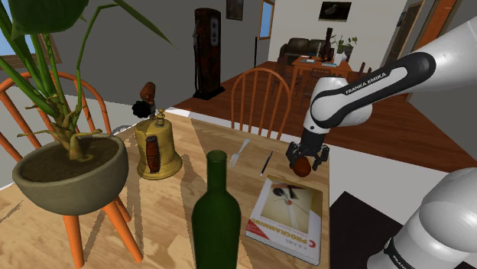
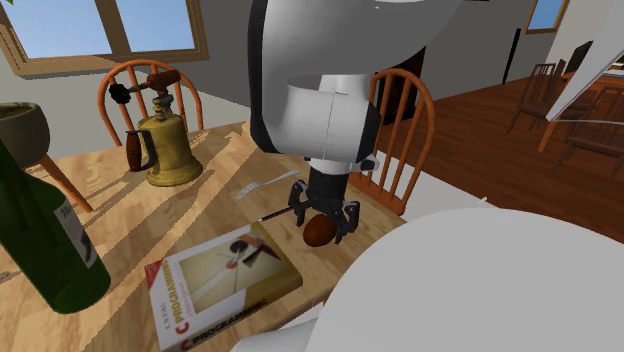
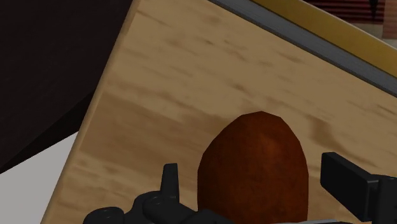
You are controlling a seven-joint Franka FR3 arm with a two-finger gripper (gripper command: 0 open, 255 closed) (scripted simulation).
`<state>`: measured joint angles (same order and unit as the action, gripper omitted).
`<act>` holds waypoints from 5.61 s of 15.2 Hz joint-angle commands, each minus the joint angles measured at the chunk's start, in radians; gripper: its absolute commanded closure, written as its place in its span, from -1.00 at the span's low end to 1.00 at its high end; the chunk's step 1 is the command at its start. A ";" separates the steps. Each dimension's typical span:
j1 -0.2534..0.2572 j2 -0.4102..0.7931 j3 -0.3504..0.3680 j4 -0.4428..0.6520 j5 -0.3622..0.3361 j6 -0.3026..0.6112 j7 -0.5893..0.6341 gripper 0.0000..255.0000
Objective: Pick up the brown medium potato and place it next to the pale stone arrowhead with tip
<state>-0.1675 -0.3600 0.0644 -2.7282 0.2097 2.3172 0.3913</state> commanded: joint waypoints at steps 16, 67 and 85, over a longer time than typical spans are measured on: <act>-0.004 -0.044 -0.001 0.024 -0.010 -0.067 0.011 1.00; 0.245 -0.060 0.615 0.395 0.214 -0.283 0.791 1.00; 0.428 0.690 0.927 0.979 -0.438 -0.274 1.557 1.00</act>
<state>0.2130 0.2767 1.0052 -1.7971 -0.1749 2.0588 1.9022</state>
